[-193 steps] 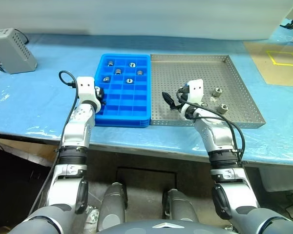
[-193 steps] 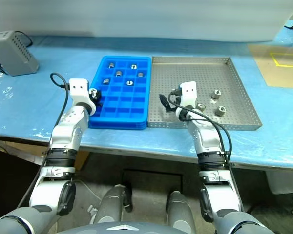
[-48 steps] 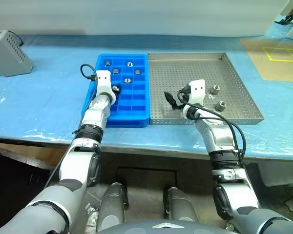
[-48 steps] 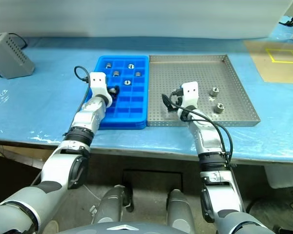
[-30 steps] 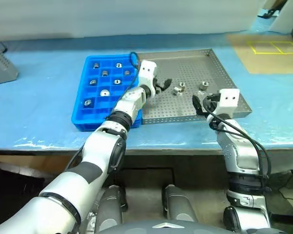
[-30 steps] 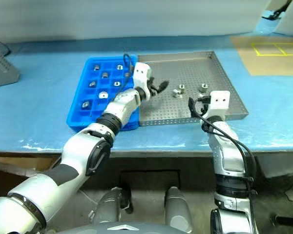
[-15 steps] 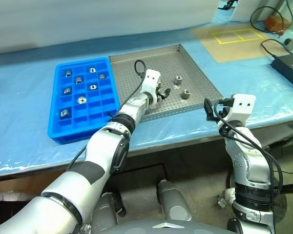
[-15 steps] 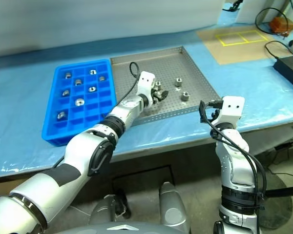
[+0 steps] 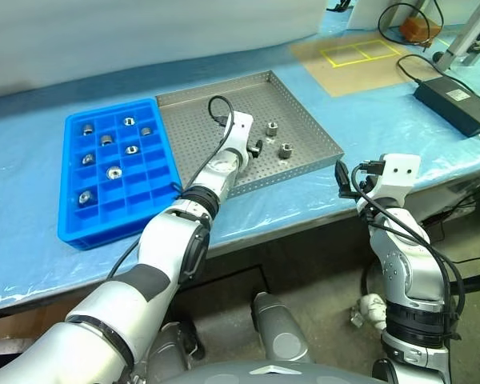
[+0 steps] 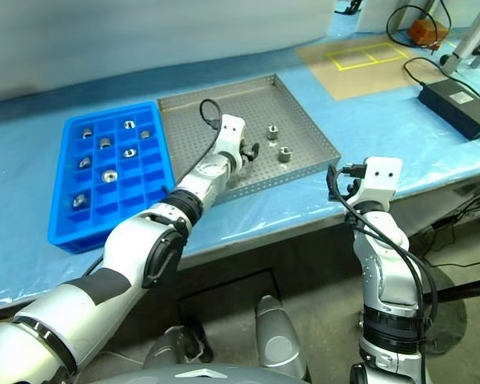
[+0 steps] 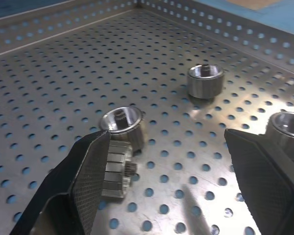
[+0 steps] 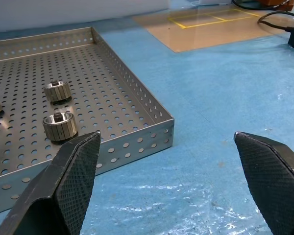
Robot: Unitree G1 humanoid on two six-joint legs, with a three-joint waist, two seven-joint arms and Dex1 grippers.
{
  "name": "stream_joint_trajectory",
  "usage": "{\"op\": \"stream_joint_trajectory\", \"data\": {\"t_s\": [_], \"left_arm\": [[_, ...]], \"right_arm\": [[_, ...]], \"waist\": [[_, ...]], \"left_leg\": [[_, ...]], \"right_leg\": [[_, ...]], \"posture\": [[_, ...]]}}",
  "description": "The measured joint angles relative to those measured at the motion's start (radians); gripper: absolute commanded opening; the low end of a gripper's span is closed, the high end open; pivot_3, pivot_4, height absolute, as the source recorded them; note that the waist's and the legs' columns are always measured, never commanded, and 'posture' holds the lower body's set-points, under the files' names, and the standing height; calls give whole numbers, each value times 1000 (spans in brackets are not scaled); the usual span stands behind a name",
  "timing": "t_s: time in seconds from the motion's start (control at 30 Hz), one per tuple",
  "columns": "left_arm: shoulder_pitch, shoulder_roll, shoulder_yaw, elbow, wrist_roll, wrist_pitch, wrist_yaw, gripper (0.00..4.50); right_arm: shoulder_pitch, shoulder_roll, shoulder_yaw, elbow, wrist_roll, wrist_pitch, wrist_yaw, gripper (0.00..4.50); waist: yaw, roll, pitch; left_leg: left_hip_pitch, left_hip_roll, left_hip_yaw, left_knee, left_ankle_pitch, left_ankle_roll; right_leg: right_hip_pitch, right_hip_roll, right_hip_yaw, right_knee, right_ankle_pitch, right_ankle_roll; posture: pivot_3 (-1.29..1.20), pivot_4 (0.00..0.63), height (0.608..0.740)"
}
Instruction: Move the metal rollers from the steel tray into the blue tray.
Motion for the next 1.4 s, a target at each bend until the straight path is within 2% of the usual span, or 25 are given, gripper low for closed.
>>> {"op": "stream_joint_trajectory", "data": {"t_s": [0.23,0.43,0.63,0.73,0.97,1.27,1.4], "left_arm": [[-1,19,6,4,20,-4,108,3955],[7,-4,0,22,33,43,73,3955],[16,-2,10,31,37,69,94,3955],[20,11,24,33,37,76,120,3376],[19,18,45,34,38,82,128,965],[19,24,42,35,40,77,77,965],[20,26,62,31,9,35,-29,965]], "right_arm": [[16,0,-1,0,0,3,-3,4500],[17,0,0,-7,3,5,-3,4500],[19,-1,0,-20,4,11,-4,4500],[26,-2,-1,-42,4,18,-7,4500],[43,-2,-8,-59,4,23,-13,4500],[28,-2,-8,-53,4,22,-11,4500],[-3,-4,-5,-13,4,17,4,4500]], "waist": [[-11,0,0],[-14,0,0],[-39,0,0],[-48,0,0],[-69,0,0],[-89,0,0],[-88,0,0]], "left_leg": [[0,-1,-2,0,-1,1],[1,0,-3,0,-3,4],[1,-5,-3,0,-6,8],[1,-5,-3,0,-6,8],[1,-6,-4,1,-6,8],[0,-12,-6,0,-7,10],[-2,-16,-6,1,-9,14]], "right_leg": [[3,0,-3,-3,-1,1],[11,-1,-7,-13,0,1],[13,-4,-8,-15,0,0],[13,-4,-9,-15,0,1],[15,-5,-10,-16,0,2],[15,-14,-14,-16,-1,3],[17,-18,-16,-17,-1,3]], "posture": [[-789,150,740],[-805,150,740],[-842,150,740],[-851,150,740],[-841,150,740],[-775,150,740],[-705,150,740]]}}
